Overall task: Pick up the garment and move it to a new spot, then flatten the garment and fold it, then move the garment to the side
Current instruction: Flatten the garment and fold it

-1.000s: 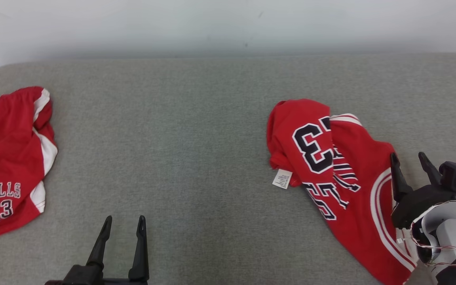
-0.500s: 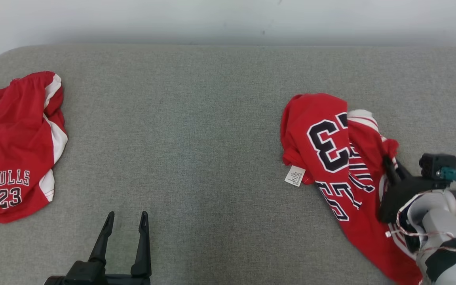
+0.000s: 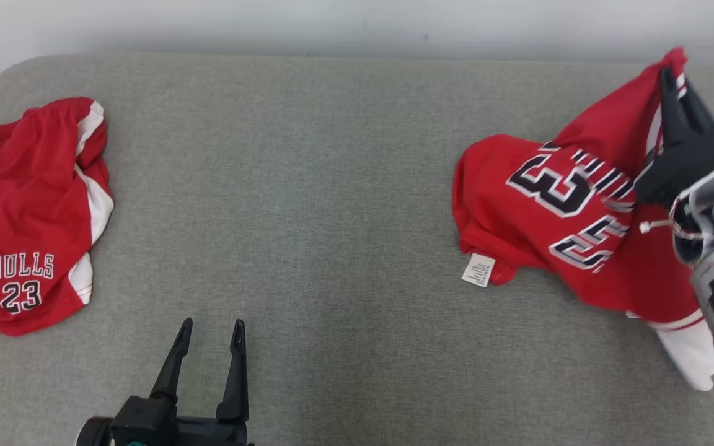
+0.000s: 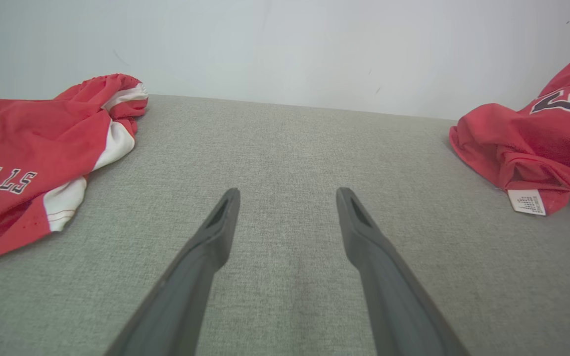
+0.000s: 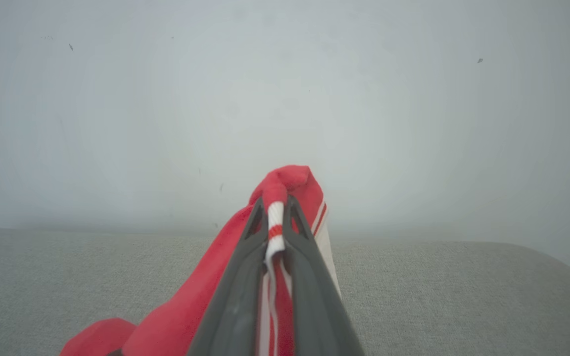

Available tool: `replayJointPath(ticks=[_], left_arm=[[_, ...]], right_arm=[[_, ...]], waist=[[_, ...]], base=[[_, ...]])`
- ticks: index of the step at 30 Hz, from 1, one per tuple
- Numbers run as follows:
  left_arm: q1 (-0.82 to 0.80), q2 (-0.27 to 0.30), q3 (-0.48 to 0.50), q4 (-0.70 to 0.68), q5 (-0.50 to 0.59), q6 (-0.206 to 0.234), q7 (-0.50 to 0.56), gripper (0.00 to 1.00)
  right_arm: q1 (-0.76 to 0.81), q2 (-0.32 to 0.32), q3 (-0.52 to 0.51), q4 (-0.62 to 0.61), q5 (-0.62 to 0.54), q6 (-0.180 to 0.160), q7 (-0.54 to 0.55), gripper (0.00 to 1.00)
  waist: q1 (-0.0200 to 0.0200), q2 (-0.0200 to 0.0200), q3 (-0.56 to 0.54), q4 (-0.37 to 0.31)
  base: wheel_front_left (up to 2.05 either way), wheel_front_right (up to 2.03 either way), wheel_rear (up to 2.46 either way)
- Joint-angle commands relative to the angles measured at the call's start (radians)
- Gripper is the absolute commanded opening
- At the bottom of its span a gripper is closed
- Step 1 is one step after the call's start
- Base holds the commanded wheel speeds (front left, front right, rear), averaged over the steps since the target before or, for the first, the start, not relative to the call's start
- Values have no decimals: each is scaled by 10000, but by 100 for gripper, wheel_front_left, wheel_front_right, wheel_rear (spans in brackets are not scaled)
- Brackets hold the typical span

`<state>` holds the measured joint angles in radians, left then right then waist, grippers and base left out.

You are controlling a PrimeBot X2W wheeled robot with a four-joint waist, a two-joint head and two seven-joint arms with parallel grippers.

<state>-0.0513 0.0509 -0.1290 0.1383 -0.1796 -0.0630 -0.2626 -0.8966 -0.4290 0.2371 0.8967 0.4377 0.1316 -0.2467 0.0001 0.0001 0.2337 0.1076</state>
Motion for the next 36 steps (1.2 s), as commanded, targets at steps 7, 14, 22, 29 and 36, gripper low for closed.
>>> replayJointPath(ticks=[7,14,22,29,36], left_arm=[[-376,-12,-306,22,-224,-1,-34,100],[-362,-10,-379,75,-321,157,-34,100],[-75,-9,-165,64,-177,144,-34,100],[222,-9,7,37,-96,112,-34,100],[566,-9,217,-45,-99,135,-34,100]], right_arm=[[-1697,-311,-445,1521,-1078,-19,-153,0],[-2011,-248,-885,2168,-2334,-19,-188,100],[-748,205,-1736,450,-2845,-19,-178,100],[874,625,-1957,-1239,-2590,-19,-176,100],[3324,853,-1371,-3001,-2031,-19,-178,100]], waist=[[-1,-1,520,658],[-1,-1,482,649],[-1,-1,-156,59],[-1,-1,-641,-495],[-1,-1,-946,-1038]], base=[[0,0,0],[0,0,0],[0,0,0],[0,0,0],[0,0,0]])
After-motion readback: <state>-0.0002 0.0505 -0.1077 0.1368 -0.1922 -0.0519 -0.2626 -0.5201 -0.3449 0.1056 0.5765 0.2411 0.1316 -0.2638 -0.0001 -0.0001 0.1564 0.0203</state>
